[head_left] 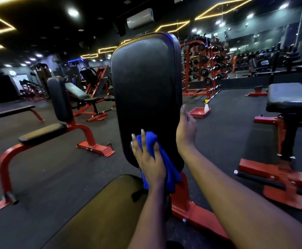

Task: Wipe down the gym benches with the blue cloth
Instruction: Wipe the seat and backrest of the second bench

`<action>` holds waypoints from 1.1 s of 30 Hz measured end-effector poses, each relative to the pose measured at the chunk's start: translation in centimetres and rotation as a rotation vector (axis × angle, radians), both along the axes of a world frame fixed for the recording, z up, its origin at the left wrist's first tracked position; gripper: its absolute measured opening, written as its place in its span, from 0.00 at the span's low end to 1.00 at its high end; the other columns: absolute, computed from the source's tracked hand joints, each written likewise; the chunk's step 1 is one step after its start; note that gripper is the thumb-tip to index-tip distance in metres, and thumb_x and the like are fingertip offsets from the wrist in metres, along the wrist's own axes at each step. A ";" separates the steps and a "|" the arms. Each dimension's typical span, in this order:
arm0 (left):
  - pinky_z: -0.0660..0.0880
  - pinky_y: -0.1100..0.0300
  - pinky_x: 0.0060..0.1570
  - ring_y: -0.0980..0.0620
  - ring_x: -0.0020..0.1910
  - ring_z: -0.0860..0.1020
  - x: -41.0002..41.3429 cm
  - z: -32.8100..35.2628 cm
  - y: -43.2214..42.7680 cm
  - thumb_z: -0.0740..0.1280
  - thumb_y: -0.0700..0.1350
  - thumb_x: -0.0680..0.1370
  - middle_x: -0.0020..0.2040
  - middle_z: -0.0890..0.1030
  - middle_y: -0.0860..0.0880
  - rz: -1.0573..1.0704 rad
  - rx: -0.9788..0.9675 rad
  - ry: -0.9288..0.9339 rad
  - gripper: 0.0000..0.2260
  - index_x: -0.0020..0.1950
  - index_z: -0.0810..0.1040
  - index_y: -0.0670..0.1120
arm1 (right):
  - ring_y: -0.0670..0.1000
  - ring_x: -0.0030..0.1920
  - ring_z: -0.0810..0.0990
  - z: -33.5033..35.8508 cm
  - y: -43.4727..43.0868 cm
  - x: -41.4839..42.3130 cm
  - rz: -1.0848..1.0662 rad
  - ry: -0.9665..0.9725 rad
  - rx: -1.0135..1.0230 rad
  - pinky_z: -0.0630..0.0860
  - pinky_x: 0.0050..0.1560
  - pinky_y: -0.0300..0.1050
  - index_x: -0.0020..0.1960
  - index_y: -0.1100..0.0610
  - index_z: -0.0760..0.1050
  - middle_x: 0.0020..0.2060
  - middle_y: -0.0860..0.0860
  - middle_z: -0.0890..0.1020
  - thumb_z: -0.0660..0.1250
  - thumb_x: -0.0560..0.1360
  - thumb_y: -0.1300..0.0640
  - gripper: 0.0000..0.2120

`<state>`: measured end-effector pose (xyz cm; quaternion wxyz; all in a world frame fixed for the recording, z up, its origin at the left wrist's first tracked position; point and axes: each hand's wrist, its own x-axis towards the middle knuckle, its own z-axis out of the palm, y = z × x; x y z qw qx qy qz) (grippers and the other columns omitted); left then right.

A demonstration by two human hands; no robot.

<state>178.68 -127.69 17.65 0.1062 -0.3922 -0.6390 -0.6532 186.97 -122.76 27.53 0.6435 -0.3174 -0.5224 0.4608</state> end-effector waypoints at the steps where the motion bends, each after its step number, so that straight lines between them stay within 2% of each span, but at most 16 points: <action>1: 0.51 0.48 0.77 0.53 0.79 0.46 -0.4 -0.7 -0.4 0.56 0.58 0.82 0.81 0.49 0.53 -0.011 -0.017 -0.035 0.25 0.78 0.56 0.61 | 0.39 0.35 0.76 0.1 -0.1 0.1 -0.010 -0.011 0.008 0.70 0.36 0.35 0.45 0.42 0.77 0.31 0.40 0.76 0.55 0.81 0.37 0.16; 4: 0.49 0.49 0.76 0.50 0.79 0.46 -1.5 -0.1 -0.3 0.54 0.61 0.82 0.81 0.47 0.51 0.003 -0.069 -0.098 0.26 0.79 0.54 0.60 | 0.40 0.25 0.68 0.0 -0.2 -0.2 -0.071 -0.029 0.036 0.65 0.28 0.35 0.34 0.43 0.68 0.22 0.42 0.68 0.55 0.82 0.39 0.19; 7: 0.45 0.49 0.76 0.48 0.79 0.45 -1.4 2.2 0.0 0.55 0.57 0.83 0.81 0.43 0.50 0.027 -0.096 -0.270 0.27 0.80 0.48 0.59 | 0.42 0.24 0.68 0.0 -0.2 -0.7 -0.213 -0.067 0.062 0.62 0.28 0.39 0.29 0.44 0.65 0.22 0.43 0.68 0.56 0.83 0.43 0.23; 9: 0.45 0.49 0.76 0.46 0.79 0.45 -1.6 2.5 0.6 0.55 0.56 0.83 0.81 0.43 0.48 0.041 -0.078 -0.310 0.28 0.80 0.47 0.58 | 0.43 0.24 0.69 -0.3 0.2 -1.0 -0.308 -0.062 0.075 0.60 0.27 0.40 0.28 0.47 0.65 0.22 0.44 0.67 0.58 0.83 0.48 0.24; 15: 0.52 0.48 0.74 0.45 0.78 0.51 -4.0 2.2 1.7 0.54 0.56 0.83 0.80 0.54 0.47 0.087 -0.012 -0.311 0.24 0.80 0.56 0.56 | 0.41 0.23 0.69 -0.7 0.7 -1.2 -0.369 -0.067 0.116 0.60 0.25 0.35 0.27 0.51 0.64 0.21 0.45 0.66 0.58 0.83 0.56 0.25; 18: 0.54 0.51 0.72 0.44 0.78 0.54 -4.6 3.0 1.4 0.55 0.55 0.84 0.79 0.57 0.44 0.101 -0.027 -0.339 0.24 0.80 0.56 0.53 | 0.40 0.23 0.69 -0.6 0.4 -1.1 -0.369 -0.053 0.119 0.60 0.26 0.37 0.27 0.50 0.63 0.21 0.45 0.65 0.59 0.83 0.58 0.25; 21: 0.58 0.52 0.70 0.40 0.74 0.62 -6.8 3.6 1.4 0.55 0.54 0.84 0.75 0.64 0.41 0.123 -0.038 -0.377 0.24 0.79 0.60 0.49 | 0.40 0.23 0.69 -0.4 0.1 -1.0 -0.368 -0.054 0.114 0.60 0.27 0.39 0.27 0.51 0.64 0.21 0.45 0.65 0.59 0.83 0.57 0.25; 23: 0.60 0.53 0.69 0.40 0.72 0.65 -9.1 3.7 1.5 0.55 0.54 0.84 0.73 0.68 0.39 0.129 -0.049 -0.439 0.24 0.78 0.62 0.46 | 0.40 0.23 0.69 -0.3 -0.2 -1.0 -0.362 -0.054 0.111 0.62 0.26 0.35 0.27 0.51 0.64 0.22 0.45 0.66 0.59 0.83 0.57 0.25; 26: 0.63 0.52 0.67 0.39 0.70 0.68 -11.4 3.1 1.5 0.55 0.55 0.84 0.70 0.71 0.39 0.100 -0.079 -0.567 0.24 0.76 0.65 0.44 | 0.41 0.23 0.69 -0.3 -0.2 -1.1 -0.360 -0.041 0.103 0.61 0.26 0.36 0.27 0.51 0.64 0.21 0.45 0.65 0.59 0.83 0.56 0.25; 28: 0.60 0.51 0.70 0.39 0.73 0.65 -9.7 2.6 1.2 0.56 0.56 0.83 0.73 0.69 0.39 0.112 -0.059 -0.549 0.24 0.76 0.65 0.45 | 0.44 0.22 0.66 -0.4 0.0 -1.4 -0.358 -0.026 0.097 0.58 0.27 0.40 0.26 0.50 0.62 0.19 0.45 0.64 0.59 0.83 0.56 0.26; 30: 0.52 0.53 0.73 0.41 0.77 0.57 -5.9 2.0 0.7 0.57 0.54 0.83 0.78 0.61 0.41 0.114 -0.034 -0.458 0.24 0.78 0.62 0.49 | 0.44 0.22 0.64 -0.5 0.1 -1.6 -0.362 -0.021 0.088 0.58 0.29 0.45 0.26 0.50 0.61 0.18 0.44 0.64 0.59 0.83 0.55 0.26; 33: 0.52 0.51 0.74 0.43 0.78 0.51 -1.1 1.0 -0.1 0.58 0.55 0.83 0.80 0.53 0.46 0.075 -0.047 -0.364 0.25 0.79 0.58 0.55 | 0.42 0.22 0.65 -0.5 -0.1 -1.5 -0.367 -0.026 0.103 0.58 0.28 0.42 0.26 0.50 0.62 0.20 0.44 0.63 0.59 0.83 0.57 0.26</action>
